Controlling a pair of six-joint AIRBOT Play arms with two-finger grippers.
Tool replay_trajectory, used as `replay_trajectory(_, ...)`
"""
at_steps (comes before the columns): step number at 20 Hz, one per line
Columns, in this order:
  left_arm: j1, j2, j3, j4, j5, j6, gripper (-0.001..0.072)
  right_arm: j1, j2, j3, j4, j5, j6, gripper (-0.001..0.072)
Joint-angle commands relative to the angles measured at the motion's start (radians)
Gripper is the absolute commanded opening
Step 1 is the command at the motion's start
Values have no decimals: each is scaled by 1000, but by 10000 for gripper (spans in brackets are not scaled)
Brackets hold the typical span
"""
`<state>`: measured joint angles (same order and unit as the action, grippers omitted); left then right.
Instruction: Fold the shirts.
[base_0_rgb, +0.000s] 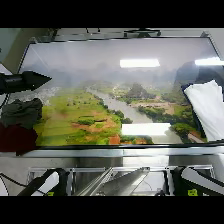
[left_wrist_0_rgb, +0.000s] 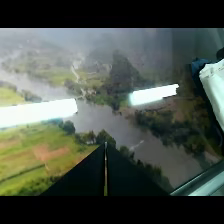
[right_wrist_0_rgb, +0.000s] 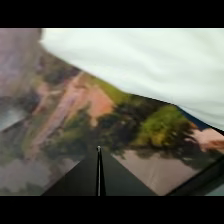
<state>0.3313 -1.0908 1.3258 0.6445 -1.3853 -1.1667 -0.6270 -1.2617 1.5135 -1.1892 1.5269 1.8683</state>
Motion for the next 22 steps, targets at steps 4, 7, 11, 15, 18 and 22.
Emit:
replay_trajectory(4, -84, 206, -264, -9, 7, -35, 9, 429, 93, -138, 64, -85, -176, 18)
replay_trajectory(7, -170, 349, -512, -8, 23, -47, 9, 649, 244, -435, 6, -234, -209, 17)
replay_trajectory(11, -231, 487, -726, -10, 103, -78, 10, 734, 360, -676, 3, -353, -224, 18)
replay_trajectory(15, -232, 542, -768, -11, 114, -84, 10, 734, 358, -678, 8, -353, -264, 19)
replay_trajectory(18, -232, 544, -769, -17, 121, -84, 10, 734, 358, -679, 7, -345, -249, 20)
replay_trajectory(22, -232, 544, -769, -16, 124, -84, 10, 734, 358, -679, 7, -345, -249, 20)
